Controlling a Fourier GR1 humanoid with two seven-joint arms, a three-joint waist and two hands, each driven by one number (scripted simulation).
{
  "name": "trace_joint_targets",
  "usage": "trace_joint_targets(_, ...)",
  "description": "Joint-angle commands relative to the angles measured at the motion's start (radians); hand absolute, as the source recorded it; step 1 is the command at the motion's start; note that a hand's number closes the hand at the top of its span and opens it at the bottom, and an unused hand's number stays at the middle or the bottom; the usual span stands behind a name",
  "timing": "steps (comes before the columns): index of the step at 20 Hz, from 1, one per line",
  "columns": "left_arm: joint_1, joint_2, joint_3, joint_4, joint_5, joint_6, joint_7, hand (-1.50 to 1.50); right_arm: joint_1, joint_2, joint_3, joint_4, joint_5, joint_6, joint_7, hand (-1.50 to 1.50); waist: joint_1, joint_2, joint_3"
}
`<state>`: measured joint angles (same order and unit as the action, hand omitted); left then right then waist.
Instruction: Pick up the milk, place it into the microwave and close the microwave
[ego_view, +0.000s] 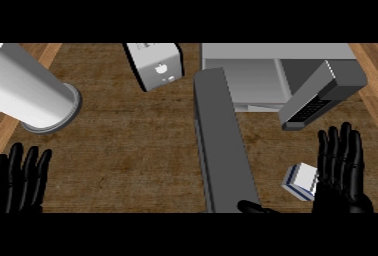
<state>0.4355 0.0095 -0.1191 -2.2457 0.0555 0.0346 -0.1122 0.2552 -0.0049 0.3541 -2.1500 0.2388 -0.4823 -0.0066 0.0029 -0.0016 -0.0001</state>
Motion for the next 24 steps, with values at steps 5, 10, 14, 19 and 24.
trace_joint_targets(5, 0.184, 0.015, -0.007, -0.057, 0.041, -0.079, -0.109, -1.50, 0.058, 0.004, -0.076, 0.052, -0.101, -0.016, -0.068, -1.50, 0.003, -0.001, 0.000)
trace_joint_targets(10, 0.087, 0.024, 0.025, -0.067, 0.033, -0.036, -0.026, -1.50, 0.056, -0.030, -0.243, 0.207, -0.242, 0.052, -0.201, -1.50, -0.002, 0.001, 0.001)
trace_joint_targets(14, 0.106, 0.037, 0.055, -0.054, 0.078, -0.070, -0.042, -1.50, 0.028, -0.038, -0.325, 0.341, -0.305, 0.083, -0.277, -1.50, 0.000, 0.001, 0.001)
trace_joint_targets(19, 0.187, 0.019, 0.025, -0.003, 0.058, -0.095, -0.162, -1.50, 0.194, -0.064, -0.342, 0.329, -0.351, 0.147, -0.382, -1.50, -0.003, -0.001, 0.000)
trace_joint_targets(24, 0.146, 0.020, 0.062, 0.038, 0.092, -0.116, -0.166, -1.50, 0.166, -0.063, -0.403, 0.483, -0.418, 0.237, -0.508, -1.50, -0.003, 0.000, 0.000)
